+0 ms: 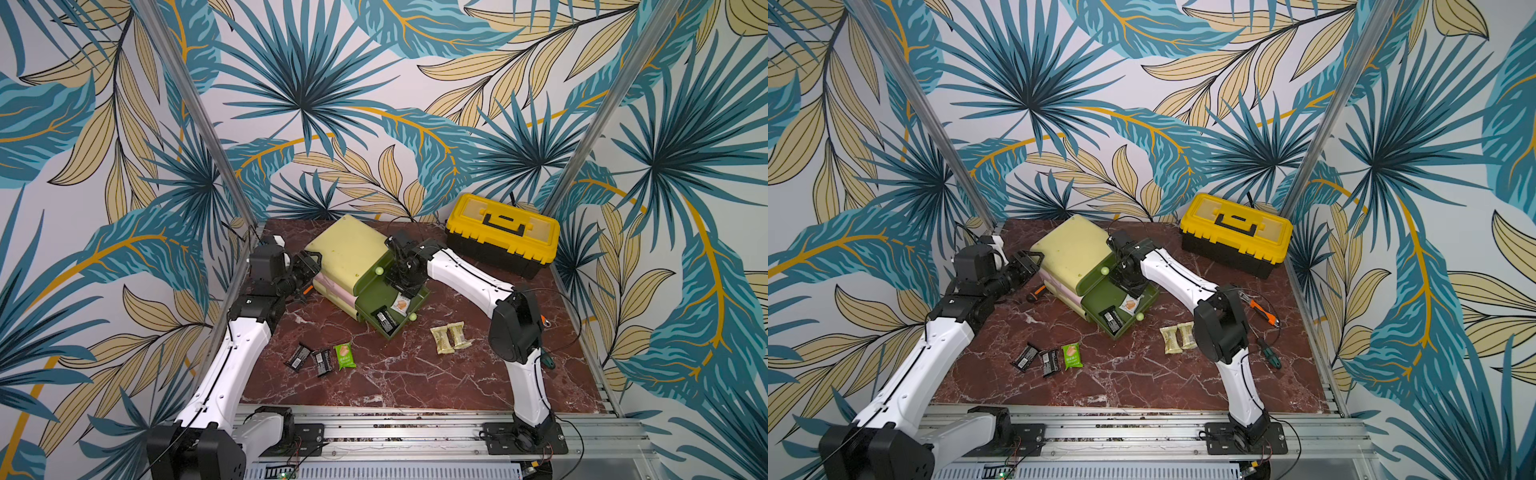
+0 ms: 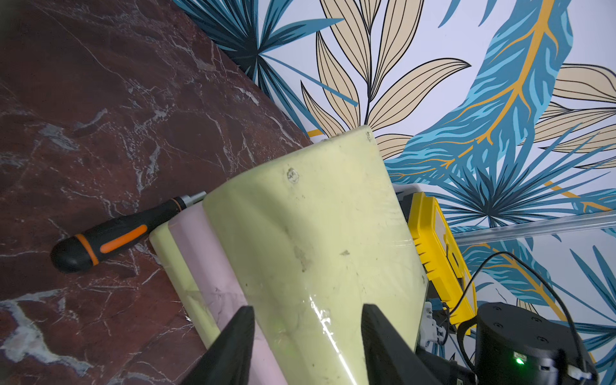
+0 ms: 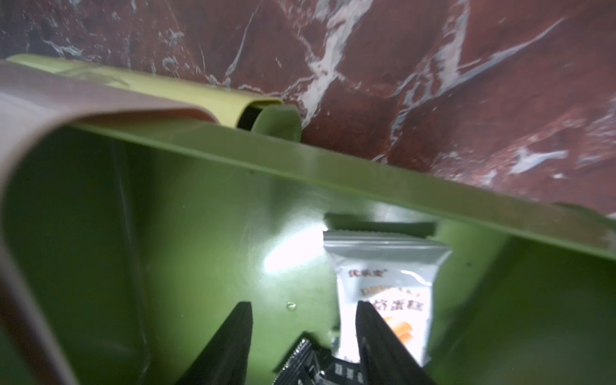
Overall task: Take the cookies out of the drawer
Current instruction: Adjust the cookie in the drawer, then pick up the cookie from the drawer.
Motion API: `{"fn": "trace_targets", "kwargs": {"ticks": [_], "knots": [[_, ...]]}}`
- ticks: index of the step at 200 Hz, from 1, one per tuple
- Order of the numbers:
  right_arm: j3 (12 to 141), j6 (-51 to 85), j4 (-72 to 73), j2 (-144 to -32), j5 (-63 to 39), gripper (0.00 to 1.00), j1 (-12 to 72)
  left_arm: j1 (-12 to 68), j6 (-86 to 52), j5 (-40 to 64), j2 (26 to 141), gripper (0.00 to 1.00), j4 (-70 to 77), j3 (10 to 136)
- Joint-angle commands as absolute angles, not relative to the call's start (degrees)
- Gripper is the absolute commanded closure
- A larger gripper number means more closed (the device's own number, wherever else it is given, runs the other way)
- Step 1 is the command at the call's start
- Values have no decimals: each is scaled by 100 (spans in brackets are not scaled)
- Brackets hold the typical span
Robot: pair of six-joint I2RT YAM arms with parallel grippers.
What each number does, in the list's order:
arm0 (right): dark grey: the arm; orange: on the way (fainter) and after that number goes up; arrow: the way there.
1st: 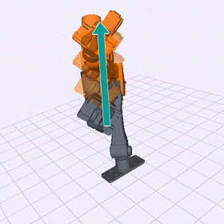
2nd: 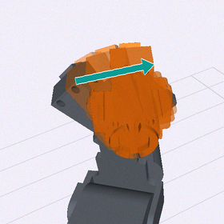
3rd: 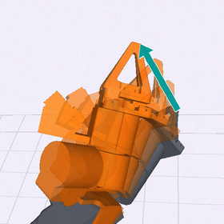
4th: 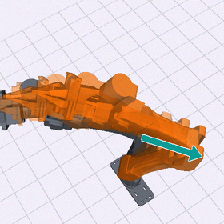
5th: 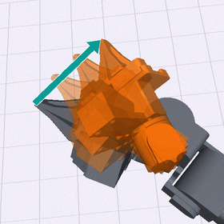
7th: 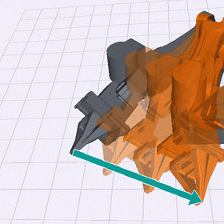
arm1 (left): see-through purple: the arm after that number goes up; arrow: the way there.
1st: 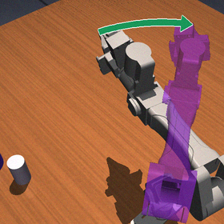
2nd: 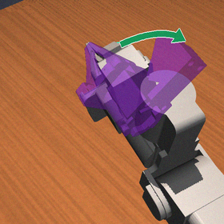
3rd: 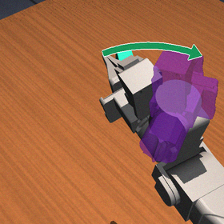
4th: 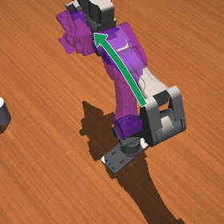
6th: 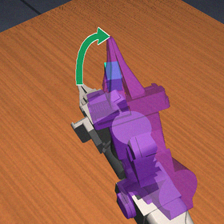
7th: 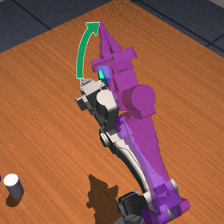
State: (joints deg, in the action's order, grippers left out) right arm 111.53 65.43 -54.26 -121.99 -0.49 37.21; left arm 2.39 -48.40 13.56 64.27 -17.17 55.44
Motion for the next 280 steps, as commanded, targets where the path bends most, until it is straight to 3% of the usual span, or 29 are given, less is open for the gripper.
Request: {"fn": "trace_targets", "kwargs": {"ticks": [1, 144, 280], "knots": [[10949, 5893, -6008, -11854, 461, 42, 3656, 179, -4827, 1375, 6337, 44, -1757, 5825], [10933, 4892, -6005, -12260, 304, 26, 3609, 109, -4770, 1375, 6258, 44, -1896, 5889], [11005, 5054, -5103, -12341, -568, 39, 3656, 91, -4790, 1402, 6205, 44, -1925, 5892]]}}
